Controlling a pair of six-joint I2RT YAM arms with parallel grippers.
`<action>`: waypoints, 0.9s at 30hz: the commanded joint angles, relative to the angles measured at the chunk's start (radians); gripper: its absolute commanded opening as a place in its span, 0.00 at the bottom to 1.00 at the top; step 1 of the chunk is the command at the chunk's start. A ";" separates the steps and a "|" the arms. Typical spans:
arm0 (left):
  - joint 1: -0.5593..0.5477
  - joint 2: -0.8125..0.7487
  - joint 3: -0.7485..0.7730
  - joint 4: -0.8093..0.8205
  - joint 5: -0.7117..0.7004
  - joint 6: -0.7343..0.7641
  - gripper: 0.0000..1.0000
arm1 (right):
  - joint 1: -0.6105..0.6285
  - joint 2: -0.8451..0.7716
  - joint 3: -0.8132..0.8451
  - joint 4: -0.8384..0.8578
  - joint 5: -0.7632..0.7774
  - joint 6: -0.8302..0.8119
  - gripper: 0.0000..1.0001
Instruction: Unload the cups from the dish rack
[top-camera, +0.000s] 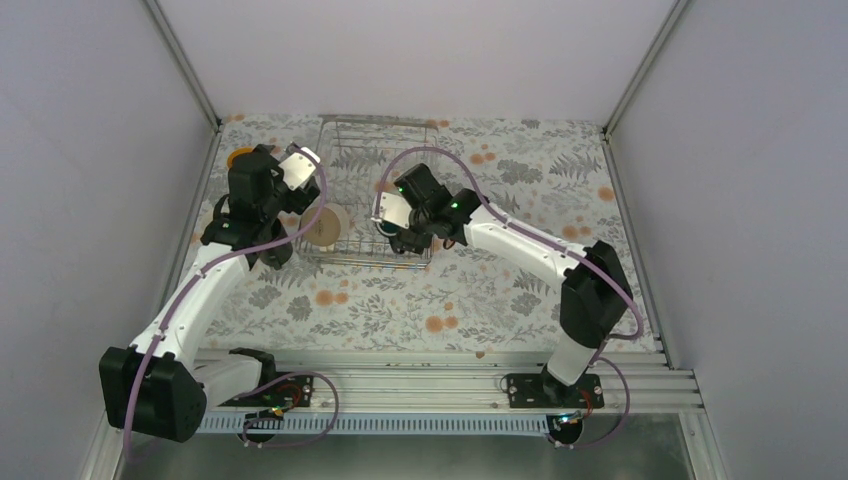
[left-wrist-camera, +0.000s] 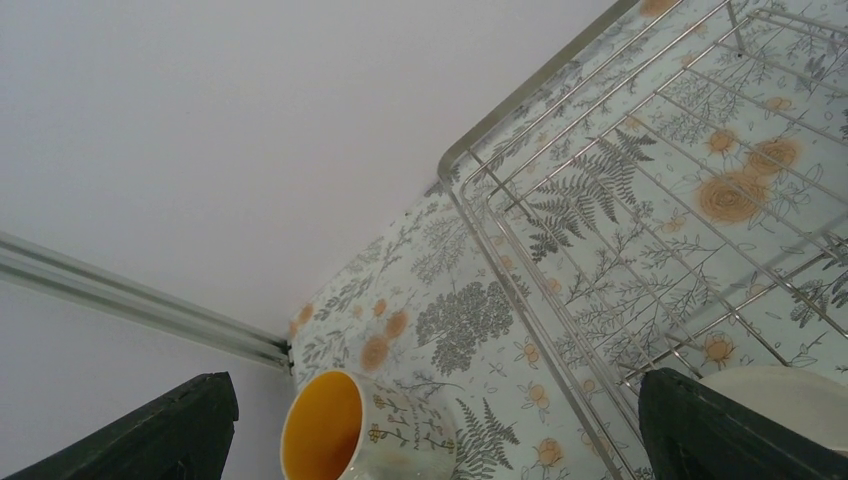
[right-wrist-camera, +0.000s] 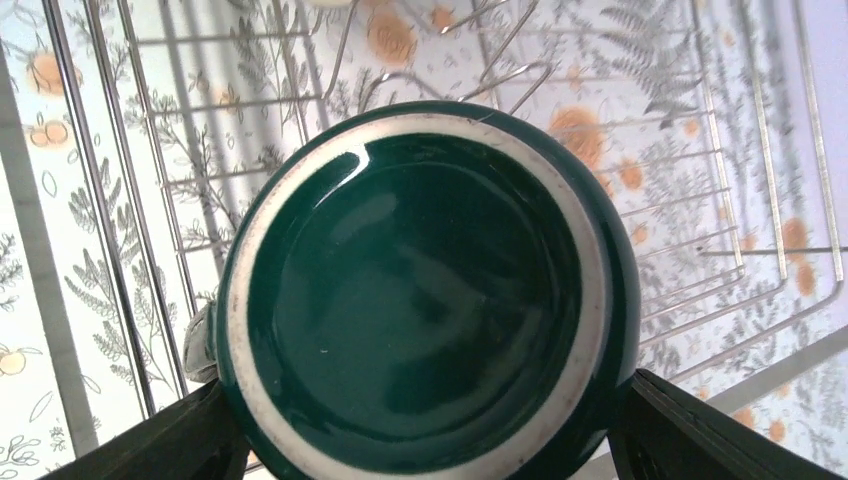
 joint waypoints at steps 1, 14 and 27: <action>-0.003 -0.005 0.001 -0.002 0.027 -0.026 1.00 | 0.009 -0.086 0.072 0.049 0.007 0.009 0.81; -0.003 -0.005 -0.013 0.010 0.038 -0.035 1.00 | -0.037 -0.012 0.174 0.113 -0.031 0.017 0.80; -0.003 0.022 -0.019 0.026 0.056 -0.036 1.00 | -0.069 0.131 0.292 0.089 -0.102 0.029 0.82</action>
